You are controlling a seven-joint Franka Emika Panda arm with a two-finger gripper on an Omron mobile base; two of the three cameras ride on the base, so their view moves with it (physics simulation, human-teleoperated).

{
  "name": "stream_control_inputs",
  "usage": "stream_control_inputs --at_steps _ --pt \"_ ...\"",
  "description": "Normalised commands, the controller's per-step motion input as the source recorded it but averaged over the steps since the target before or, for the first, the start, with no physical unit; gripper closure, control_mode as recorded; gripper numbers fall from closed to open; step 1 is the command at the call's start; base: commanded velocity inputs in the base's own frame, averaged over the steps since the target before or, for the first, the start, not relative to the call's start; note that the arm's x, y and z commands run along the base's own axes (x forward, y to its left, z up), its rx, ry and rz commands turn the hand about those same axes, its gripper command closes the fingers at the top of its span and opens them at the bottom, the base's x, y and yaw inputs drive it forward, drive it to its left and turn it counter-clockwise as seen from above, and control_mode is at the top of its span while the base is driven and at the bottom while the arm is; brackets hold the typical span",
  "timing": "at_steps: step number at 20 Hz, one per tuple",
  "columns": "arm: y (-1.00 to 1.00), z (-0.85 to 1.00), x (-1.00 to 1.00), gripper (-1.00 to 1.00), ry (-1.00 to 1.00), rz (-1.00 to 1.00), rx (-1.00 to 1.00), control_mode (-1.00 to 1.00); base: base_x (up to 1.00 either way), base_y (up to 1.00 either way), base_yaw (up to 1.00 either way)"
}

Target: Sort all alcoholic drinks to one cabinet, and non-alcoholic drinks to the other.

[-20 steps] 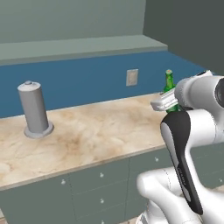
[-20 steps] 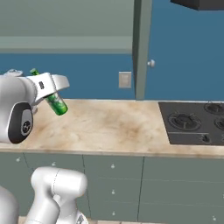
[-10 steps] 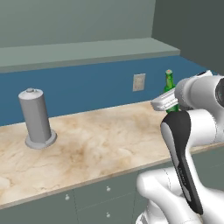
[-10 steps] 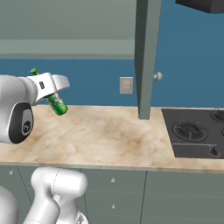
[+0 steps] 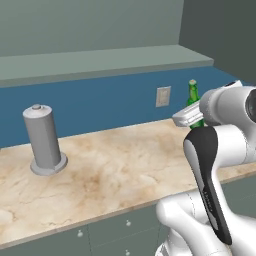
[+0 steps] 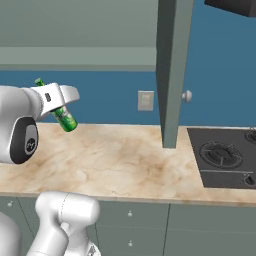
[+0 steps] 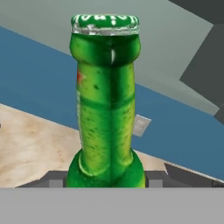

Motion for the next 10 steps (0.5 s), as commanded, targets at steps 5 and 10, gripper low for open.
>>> stream_control_inputs --at_steps 5,10 --pt "0.0 0.0 0.0 1.0 0.0 0.0 0.0 1.0 0.12 0.26 0.03" --pt "0.0 0.0 0.0 1.0 0.0 0.0 0.0 1.0 0.12 0.24 0.02"
